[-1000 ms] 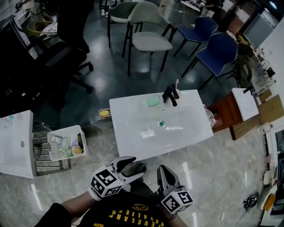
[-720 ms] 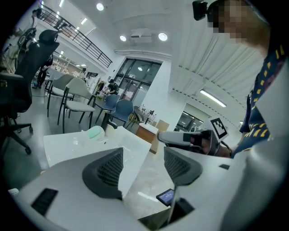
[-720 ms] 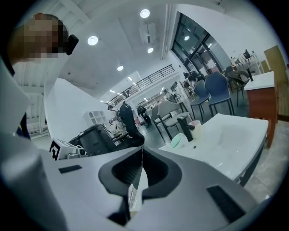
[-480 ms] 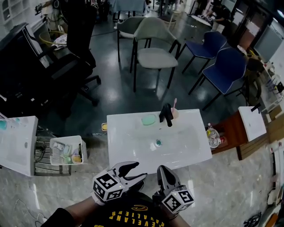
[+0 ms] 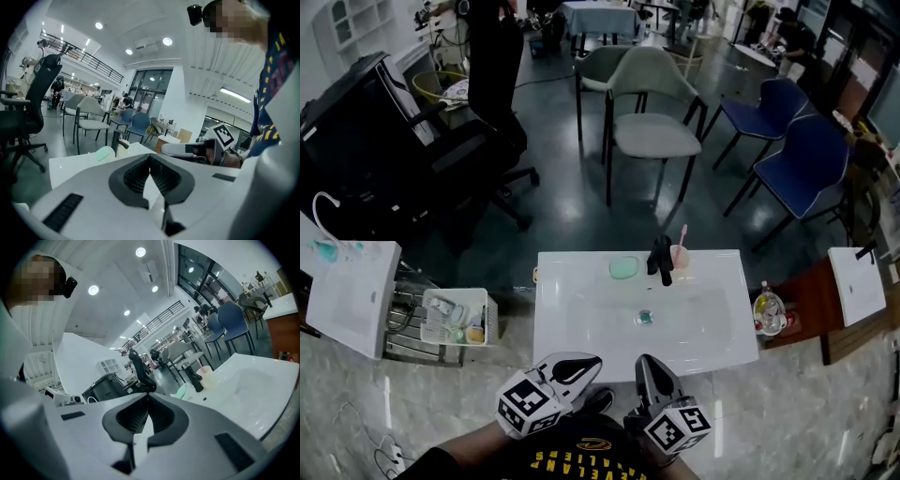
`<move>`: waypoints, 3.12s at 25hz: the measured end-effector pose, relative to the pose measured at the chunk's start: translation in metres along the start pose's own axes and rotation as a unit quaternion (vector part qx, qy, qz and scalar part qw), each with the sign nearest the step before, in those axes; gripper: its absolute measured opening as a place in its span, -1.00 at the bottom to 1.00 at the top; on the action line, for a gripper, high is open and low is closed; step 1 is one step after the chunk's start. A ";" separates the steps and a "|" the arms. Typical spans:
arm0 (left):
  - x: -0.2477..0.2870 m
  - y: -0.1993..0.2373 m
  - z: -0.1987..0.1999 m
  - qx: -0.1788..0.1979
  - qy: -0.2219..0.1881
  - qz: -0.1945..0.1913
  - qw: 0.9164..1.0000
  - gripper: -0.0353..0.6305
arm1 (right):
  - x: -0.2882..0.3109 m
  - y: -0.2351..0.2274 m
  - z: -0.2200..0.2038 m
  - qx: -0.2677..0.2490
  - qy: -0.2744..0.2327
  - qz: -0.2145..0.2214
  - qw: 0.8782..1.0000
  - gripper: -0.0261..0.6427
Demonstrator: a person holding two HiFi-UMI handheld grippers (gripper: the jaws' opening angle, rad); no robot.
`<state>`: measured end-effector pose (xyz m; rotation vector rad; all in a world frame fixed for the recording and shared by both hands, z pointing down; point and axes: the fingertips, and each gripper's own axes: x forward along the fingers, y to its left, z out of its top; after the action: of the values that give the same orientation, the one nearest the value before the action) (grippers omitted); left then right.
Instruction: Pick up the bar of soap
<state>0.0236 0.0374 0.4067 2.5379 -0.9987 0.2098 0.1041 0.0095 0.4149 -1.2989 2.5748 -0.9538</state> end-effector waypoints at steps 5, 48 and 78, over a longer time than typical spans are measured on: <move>-0.001 0.014 0.001 -0.027 -0.006 0.012 1.000 -0.85 | 0.011 -0.004 0.004 0.007 -0.005 -0.002 1.000 -0.87; 0.131 0.196 0.023 0.143 0.108 -0.075 0.981 -0.44 | 0.108 -0.075 0.003 0.085 -0.020 -0.187 0.978 -0.87; 0.232 0.232 -0.071 0.265 0.312 -0.100 0.907 -0.09 | 0.109 -0.130 -0.031 0.154 0.006 -0.226 0.962 -0.87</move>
<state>0.0368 -0.2301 0.6087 2.6911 -0.4569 1.2893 0.1150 -0.1149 0.5339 -1.8142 2.0542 -1.3675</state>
